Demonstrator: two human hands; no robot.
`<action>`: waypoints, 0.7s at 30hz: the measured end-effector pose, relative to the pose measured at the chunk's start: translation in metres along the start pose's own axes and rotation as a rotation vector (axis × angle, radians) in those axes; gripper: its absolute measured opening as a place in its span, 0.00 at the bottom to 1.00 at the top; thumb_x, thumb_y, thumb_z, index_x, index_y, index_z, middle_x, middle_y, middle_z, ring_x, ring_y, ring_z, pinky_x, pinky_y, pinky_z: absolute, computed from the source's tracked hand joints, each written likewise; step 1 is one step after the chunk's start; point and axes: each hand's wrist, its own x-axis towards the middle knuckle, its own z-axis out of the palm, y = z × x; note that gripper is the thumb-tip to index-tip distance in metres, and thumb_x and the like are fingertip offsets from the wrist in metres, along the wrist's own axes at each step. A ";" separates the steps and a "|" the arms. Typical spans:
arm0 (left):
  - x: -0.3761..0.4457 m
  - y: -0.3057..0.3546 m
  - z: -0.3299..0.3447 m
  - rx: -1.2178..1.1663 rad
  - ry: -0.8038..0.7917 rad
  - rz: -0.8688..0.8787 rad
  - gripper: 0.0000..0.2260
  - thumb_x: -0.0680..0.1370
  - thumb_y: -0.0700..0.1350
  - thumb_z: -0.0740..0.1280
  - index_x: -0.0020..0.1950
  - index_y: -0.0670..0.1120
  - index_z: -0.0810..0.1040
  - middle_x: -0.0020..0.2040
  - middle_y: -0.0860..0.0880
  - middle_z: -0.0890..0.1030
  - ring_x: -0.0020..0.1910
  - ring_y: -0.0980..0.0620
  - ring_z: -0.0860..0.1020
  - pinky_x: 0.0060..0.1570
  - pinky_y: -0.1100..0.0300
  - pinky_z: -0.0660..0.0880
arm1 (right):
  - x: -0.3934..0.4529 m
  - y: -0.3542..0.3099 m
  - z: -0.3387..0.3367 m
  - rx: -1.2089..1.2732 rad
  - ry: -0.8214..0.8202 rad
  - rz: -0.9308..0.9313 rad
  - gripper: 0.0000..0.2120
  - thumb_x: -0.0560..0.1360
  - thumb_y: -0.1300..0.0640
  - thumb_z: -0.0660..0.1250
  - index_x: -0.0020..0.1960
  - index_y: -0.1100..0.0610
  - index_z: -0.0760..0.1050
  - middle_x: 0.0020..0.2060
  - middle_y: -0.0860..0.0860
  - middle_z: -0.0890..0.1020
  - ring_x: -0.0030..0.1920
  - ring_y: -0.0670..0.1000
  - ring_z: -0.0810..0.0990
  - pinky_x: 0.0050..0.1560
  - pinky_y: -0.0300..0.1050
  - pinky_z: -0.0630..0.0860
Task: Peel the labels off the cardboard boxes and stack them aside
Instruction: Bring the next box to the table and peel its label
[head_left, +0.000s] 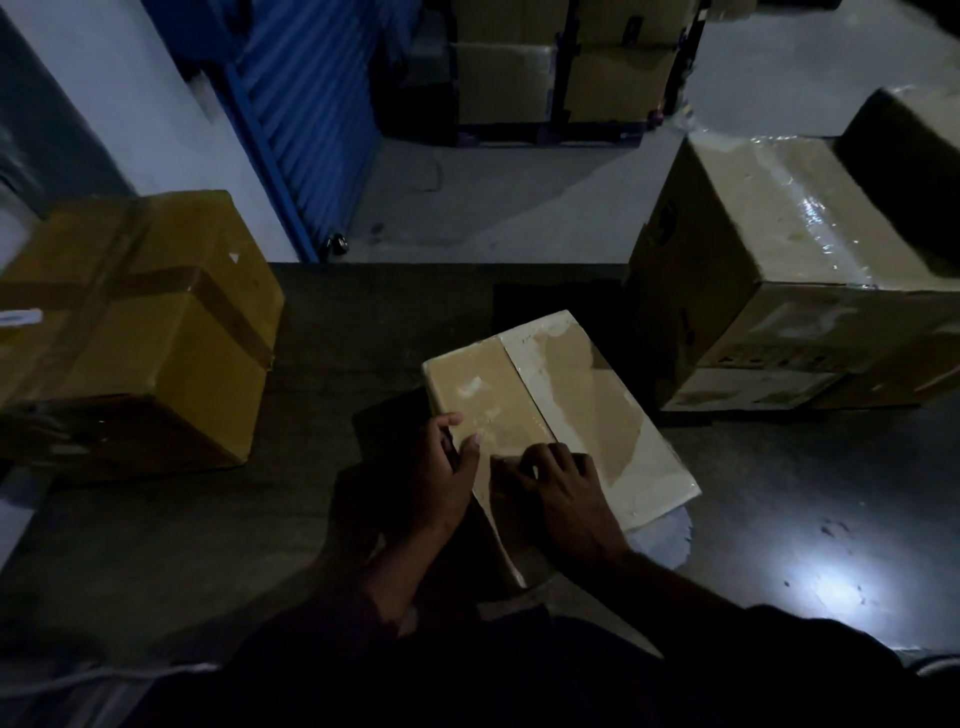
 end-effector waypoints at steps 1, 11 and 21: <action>-0.001 0.001 0.000 -0.001 0.003 0.002 0.13 0.78 0.48 0.69 0.60 0.55 0.71 0.45 0.59 0.74 0.42 0.64 0.73 0.43 0.67 0.69 | 0.002 0.001 -0.001 0.001 -0.022 0.006 0.20 0.74 0.50 0.63 0.65 0.48 0.71 0.51 0.54 0.75 0.53 0.58 0.75 0.50 0.57 0.74; 0.000 -0.003 0.000 -0.001 -0.009 -0.009 0.16 0.75 0.60 0.66 0.61 0.60 0.70 0.53 0.53 0.77 0.52 0.54 0.78 0.52 0.55 0.76 | 0.002 0.002 -0.003 0.009 -0.022 0.044 0.20 0.74 0.47 0.61 0.66 0.47 0.72 0.52 0.54 0.76 0.55 0.58 0.74 0.52 0.57 0.73; 0.000 -0.001 -0.001 -0.023 -0.018 -0.030 0.16 0.76 0.57 0.67 0.62 0.58 0.70 0.57 0.47 0.77 0.55 0.47 0.78 0.53 0.57 0.77 | 0.009 0.010 -0.002 -0.007 0.016 0.140 0.23 0.76 0.44 0.52 0.64 0.51 0.75 0.53 0.55 0.77 0.55 0.59 0.76 0.53 0.59 0.73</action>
